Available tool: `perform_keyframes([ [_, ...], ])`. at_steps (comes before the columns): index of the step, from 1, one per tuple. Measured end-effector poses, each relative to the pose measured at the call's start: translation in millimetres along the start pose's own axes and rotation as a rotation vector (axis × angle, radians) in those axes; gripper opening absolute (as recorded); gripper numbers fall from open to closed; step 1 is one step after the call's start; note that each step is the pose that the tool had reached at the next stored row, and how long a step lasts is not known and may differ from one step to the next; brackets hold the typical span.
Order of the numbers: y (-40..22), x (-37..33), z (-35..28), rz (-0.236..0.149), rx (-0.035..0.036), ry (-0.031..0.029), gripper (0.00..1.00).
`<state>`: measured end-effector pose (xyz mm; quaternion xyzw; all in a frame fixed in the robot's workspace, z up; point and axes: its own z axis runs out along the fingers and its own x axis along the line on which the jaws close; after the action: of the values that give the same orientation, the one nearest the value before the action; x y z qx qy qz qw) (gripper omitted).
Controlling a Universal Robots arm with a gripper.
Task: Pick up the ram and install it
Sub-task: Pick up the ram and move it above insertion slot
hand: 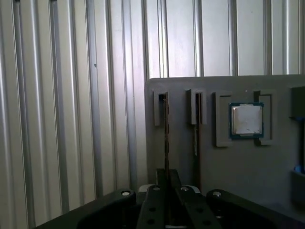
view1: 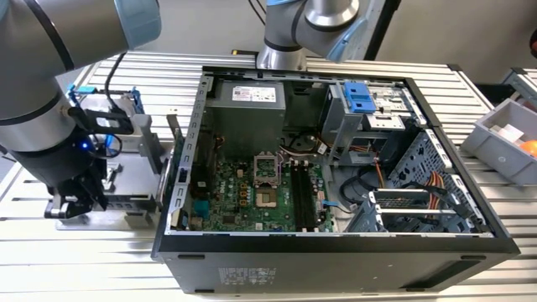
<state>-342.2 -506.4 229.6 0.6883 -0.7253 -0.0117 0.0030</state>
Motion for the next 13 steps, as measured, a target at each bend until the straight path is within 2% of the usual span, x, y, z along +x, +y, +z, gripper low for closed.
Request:
perform_keyframes([
  [13, 0.6, -0.2, -12.4, 0.000, 0.0023, -0.0001, 0.00],
])
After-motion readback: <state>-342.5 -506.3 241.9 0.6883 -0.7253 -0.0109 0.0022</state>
